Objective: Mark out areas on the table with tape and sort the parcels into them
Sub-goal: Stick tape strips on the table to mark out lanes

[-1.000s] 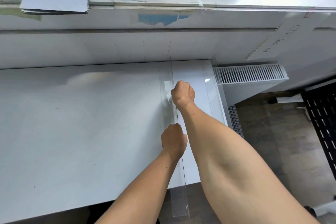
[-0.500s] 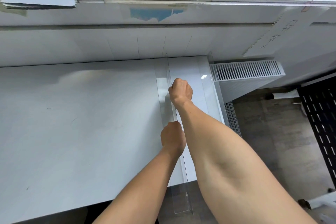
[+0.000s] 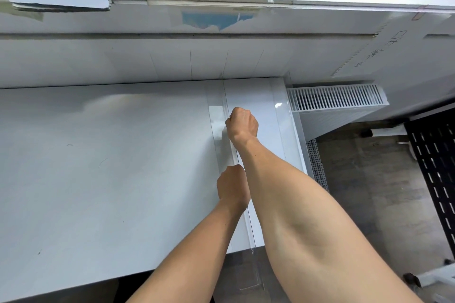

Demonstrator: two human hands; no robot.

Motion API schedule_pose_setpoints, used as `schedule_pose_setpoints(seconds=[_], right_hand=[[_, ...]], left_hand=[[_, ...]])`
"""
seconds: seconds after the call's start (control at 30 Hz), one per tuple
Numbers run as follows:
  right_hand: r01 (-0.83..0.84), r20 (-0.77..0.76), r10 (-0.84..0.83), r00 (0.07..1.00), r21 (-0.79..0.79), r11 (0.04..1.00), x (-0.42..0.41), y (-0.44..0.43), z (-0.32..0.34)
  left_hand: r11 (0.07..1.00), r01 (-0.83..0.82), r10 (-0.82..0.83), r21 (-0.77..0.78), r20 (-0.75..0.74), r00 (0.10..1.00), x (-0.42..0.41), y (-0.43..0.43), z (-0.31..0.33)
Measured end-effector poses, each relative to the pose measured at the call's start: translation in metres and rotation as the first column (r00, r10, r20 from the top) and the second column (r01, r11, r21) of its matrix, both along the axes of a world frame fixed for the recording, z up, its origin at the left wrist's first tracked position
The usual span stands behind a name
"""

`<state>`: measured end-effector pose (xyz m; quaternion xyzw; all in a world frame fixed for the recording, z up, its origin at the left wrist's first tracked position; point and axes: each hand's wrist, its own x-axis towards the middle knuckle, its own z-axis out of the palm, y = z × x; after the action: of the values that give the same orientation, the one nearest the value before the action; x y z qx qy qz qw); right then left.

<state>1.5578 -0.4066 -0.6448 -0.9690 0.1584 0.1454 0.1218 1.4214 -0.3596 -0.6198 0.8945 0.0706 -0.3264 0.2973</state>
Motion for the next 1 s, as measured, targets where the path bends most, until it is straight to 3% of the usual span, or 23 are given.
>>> schedule_pose_setpoints(seconds=[1.0], right_hand=[[0.024,-0.004,-0.024,1.000,-0.007,1.000,-0.0004,0.0003,-0.0060]], left_hand=[[0.999,-0.030,0.030,0.029,-0.029,0.999,0.0022,-0.0009,0.0008]])
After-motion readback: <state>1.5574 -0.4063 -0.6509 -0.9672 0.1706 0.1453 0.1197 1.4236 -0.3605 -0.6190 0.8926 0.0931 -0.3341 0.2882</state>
